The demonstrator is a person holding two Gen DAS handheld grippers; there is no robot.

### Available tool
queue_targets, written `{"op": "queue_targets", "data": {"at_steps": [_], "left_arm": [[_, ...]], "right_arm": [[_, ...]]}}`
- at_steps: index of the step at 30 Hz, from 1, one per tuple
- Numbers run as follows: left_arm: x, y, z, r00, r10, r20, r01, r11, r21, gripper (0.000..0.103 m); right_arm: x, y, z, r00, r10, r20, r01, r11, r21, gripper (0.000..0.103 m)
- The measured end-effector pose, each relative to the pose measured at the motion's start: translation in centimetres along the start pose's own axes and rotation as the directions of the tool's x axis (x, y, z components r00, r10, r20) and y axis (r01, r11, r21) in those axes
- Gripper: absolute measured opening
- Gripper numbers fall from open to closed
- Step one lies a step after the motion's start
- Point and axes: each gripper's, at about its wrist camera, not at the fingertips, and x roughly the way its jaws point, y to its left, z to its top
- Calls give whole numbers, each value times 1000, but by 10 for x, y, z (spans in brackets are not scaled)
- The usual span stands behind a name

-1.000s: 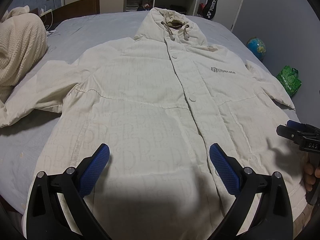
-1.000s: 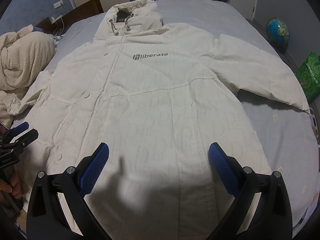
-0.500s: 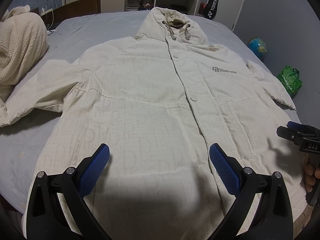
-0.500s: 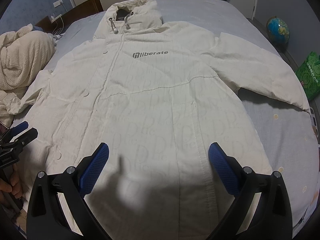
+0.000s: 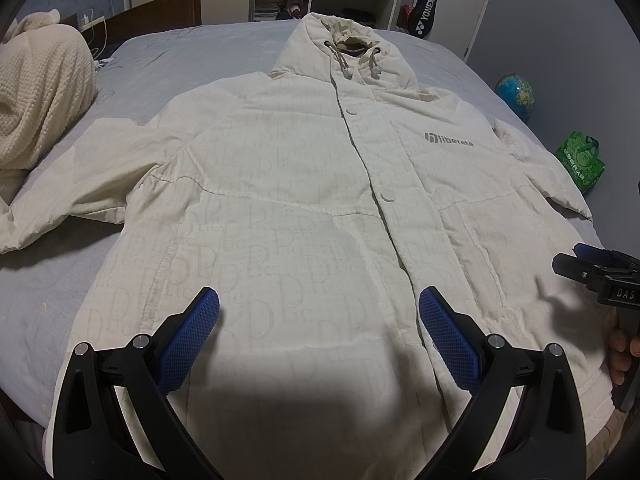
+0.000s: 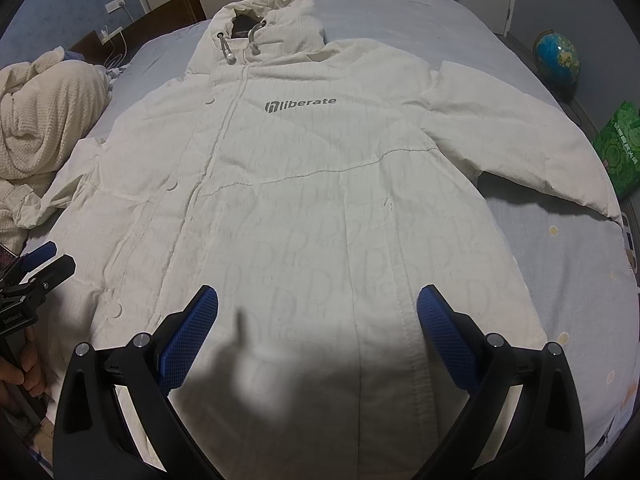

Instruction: Fold large clothes

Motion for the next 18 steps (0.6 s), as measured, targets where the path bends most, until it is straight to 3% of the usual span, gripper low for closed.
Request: {"op": "queue_targets", "data": {"at_steps": [18], "left_arm": [[2,-1,-2,1000,2,-15,-2,1000,2,96]], "right_arm": [[2,1,-2,1000,-1,-3,1,1000,-1,96]]}}
